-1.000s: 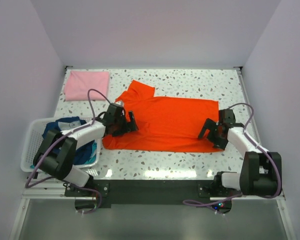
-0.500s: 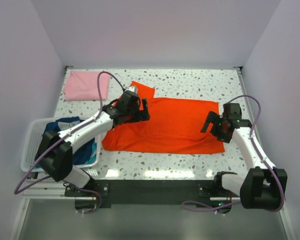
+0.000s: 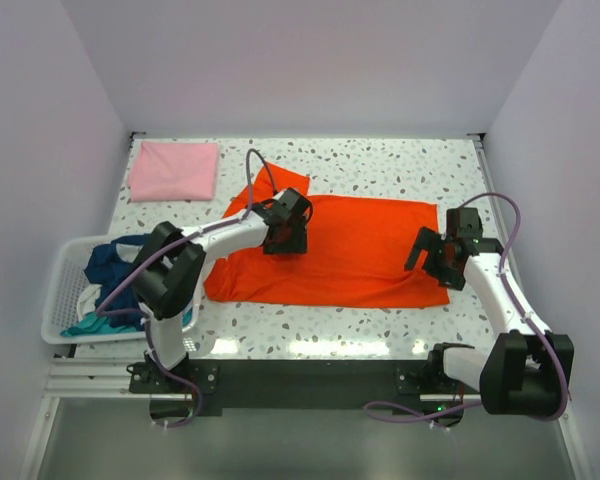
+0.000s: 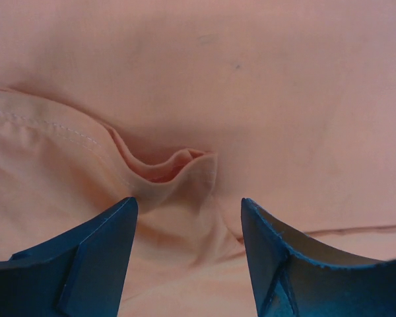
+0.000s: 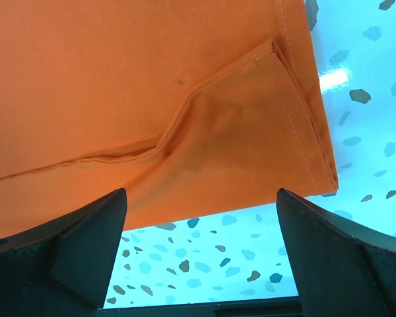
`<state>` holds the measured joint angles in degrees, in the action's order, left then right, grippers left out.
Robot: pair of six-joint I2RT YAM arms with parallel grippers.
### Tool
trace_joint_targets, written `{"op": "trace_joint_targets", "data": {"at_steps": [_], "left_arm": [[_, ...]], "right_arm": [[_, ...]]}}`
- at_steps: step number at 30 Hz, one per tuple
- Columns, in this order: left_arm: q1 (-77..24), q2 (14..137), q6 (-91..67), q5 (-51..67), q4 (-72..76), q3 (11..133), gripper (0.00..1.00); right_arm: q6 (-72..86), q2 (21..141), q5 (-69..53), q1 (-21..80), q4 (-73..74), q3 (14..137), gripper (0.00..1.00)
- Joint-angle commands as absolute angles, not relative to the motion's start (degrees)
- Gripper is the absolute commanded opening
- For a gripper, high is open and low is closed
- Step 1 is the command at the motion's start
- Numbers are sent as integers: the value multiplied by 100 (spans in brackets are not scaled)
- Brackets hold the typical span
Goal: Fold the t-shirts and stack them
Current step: Fold the tshirt
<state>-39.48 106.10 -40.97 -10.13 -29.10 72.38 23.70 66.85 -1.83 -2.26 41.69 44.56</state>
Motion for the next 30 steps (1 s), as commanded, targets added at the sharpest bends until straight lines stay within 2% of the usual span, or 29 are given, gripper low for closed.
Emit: {"op": "trace_joint_targets", "data": {"at_steps": [1, 3, 10, 16, 19, 20, 27, 30], "left_arm": [[-3982, 10810, -4113, -1414, -3085, 7646, 66], [-3981, 10950, -4148, -1520, -3173, 7778, 61], [-3990, 11215, -4184, -1608, -3217, 8006, 54], [-3990, 11399, -4096, -1565, -3234, 8156, 41], [-3990, 11461, -4052, -1512, -3234, 8191, 32], [-3990, 11461, -4043, -1503, -3226, 8200, 26], [-4008, 11320, -3876, -1354, -2971, 8121, 9], [-4025, 11312, -3841, -1354, -2944, 8147, 7]], "right_arm": [[2276, 6609, -26, -229, 4254, 4597, 99], [2276, 6618, -35, -229, 4254, 4588, 99], [2259, 6627, -53, -237, 4210, 4588, 99], [2268, 6636, -70, -229, 4210, 4570, 99], [2268, 6627, -70, -229, 4210, 4579, 99], [2268, 6627, -70, -237, 4210, 4570, 99], [2268, 6627, -97, -237, 4192, 4562, 99], [2268, 6636, -97, -229, 4192, 4544, 99]]}}
